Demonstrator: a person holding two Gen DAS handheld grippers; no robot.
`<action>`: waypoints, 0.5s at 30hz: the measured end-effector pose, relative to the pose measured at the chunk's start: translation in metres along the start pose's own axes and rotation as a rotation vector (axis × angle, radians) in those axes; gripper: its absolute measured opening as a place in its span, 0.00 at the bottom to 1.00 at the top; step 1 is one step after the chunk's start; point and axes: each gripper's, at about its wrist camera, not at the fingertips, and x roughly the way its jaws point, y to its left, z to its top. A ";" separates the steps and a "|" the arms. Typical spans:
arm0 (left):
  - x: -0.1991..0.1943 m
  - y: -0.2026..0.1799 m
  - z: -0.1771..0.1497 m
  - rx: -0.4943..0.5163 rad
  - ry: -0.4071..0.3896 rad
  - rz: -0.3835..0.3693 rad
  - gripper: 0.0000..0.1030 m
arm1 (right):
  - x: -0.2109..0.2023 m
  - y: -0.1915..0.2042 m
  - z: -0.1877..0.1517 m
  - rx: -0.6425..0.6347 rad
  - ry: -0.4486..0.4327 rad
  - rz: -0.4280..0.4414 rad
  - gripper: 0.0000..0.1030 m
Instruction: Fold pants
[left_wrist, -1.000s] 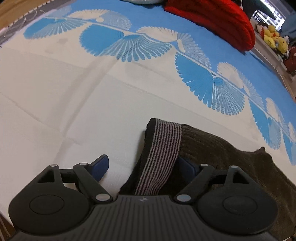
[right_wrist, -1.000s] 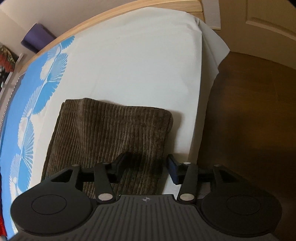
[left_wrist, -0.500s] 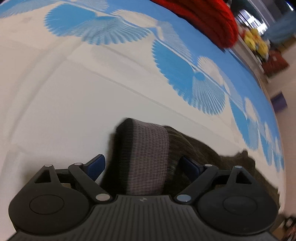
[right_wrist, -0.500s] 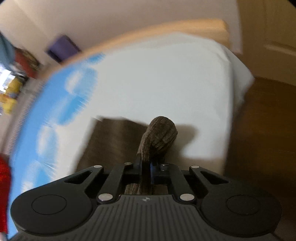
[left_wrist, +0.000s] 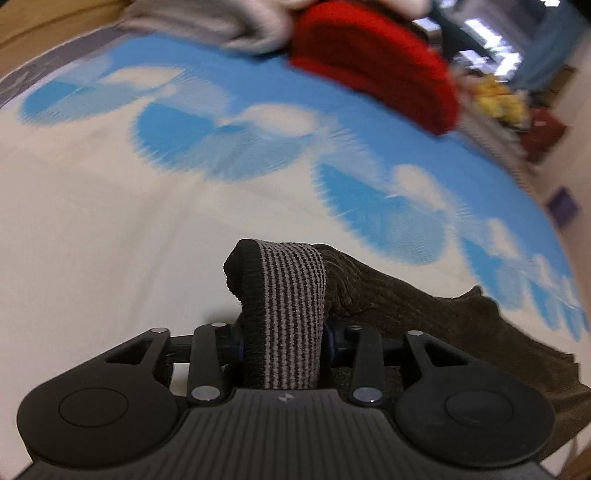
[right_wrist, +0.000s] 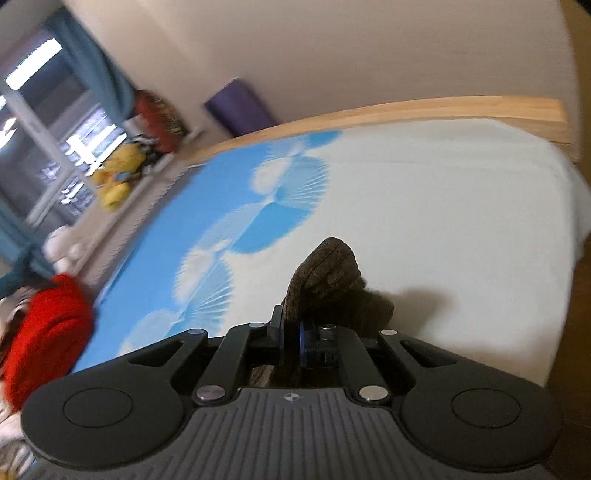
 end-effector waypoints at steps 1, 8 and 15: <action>0.003 0.007 -0.002 -0.031 0.038 0.041 0.52 | 0.010 -0.002 -0.003 -0.014 0.076 -0.061 0.07; -0.037 0.001 0.002 -0.035 -0.087 0.126 0.57 | 0.010 -0.035 -0.002 -0.016 0.154 -0.410 0.17; -0.009 -0.071 -0.022 0.304 0.031 0.055 0.57 | -0.011 -0.018 0.001 -0.117 0.070 -0.278 0.27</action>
